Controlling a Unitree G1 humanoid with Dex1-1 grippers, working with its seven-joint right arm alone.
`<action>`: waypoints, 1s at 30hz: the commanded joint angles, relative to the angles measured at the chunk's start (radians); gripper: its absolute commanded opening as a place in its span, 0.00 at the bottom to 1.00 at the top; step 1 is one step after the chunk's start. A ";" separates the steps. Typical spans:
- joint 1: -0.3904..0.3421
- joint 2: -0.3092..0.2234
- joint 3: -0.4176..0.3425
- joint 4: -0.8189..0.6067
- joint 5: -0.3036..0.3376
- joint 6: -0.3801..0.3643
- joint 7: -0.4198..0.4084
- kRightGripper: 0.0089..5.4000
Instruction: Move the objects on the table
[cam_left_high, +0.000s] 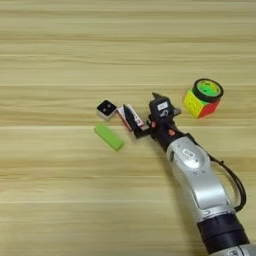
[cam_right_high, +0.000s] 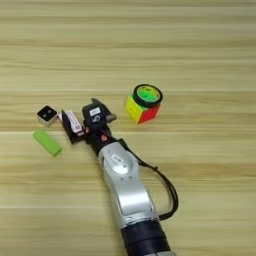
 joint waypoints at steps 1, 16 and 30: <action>-0.043 -0.020 -0.041 -0.119 -0.001 -0.016 -0.036 0.98; -0.114 -0.091 -0.259 -0.046 0.051 -0.027 -0.143 0.99; -0.193 -0.146 -0.341 0.198 0.073 -0.098 -0.161 0.99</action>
